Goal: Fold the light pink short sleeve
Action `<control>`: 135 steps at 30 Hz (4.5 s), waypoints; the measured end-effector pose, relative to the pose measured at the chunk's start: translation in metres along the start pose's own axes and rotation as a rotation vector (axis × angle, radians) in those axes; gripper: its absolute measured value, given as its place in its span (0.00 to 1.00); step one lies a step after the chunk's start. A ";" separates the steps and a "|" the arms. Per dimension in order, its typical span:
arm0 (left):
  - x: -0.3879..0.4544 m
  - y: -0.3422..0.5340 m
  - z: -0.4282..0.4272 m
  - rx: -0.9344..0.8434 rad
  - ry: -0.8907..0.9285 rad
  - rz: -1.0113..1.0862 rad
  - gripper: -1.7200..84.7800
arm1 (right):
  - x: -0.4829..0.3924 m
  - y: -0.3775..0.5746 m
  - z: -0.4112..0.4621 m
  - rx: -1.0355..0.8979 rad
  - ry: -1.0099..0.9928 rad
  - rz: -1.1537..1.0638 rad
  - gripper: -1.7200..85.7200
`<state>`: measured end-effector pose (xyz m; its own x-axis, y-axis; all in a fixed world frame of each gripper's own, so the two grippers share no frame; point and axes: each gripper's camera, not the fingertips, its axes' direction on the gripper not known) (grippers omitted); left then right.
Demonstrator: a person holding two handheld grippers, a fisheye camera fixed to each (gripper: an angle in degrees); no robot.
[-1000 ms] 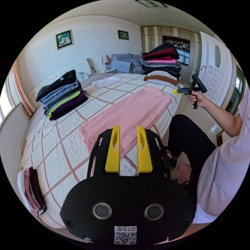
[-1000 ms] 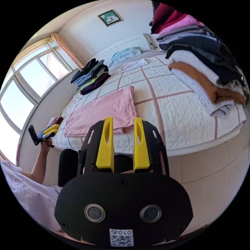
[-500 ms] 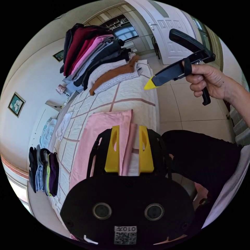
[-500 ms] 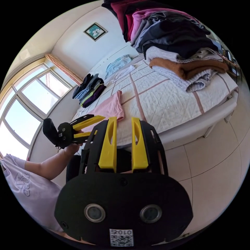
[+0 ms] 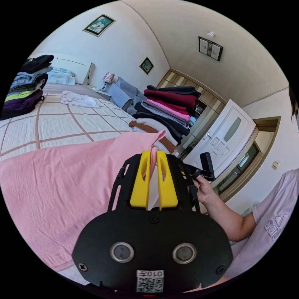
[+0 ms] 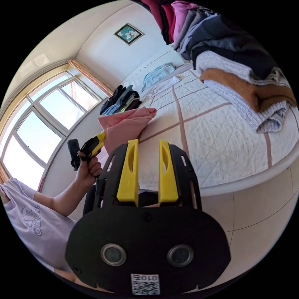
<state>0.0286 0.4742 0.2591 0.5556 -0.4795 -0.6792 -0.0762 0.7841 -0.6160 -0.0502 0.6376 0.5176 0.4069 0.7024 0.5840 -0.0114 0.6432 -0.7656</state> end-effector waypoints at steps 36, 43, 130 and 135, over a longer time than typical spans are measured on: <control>-0.163 0.161 -0.287 0.569 -0.062 -0.828 0.05 | -0.236 0.035 0.251 -0.395 0.199 -0.501 0.11; -0.146 0.186 -0.268 0.405 -0.098 -0.873 0.06 | -0.201 0.015 0.239 -0.468 0.140 -0.508 0.08; -0.060 0.110 -0.496 0.481 -0.047 -0.536 0.13 | -0.066 -0.121 0.254 -0.502 -0.506 -0.216 0.08; -0.030 0.116 -0.605 0.535 -0.089 -0.457 0.13 | -0.164 -0.110 0.284 -0.568 -0.646 -0.380 0.08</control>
<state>-0.4977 0.3410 -0.0334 0.5021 -0.7909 -0.3499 0.5852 0.6086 -0.5358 -0.3753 0.5382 0.5829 -0.2955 0.6189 0.7277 0.5350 0.7383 -0.4107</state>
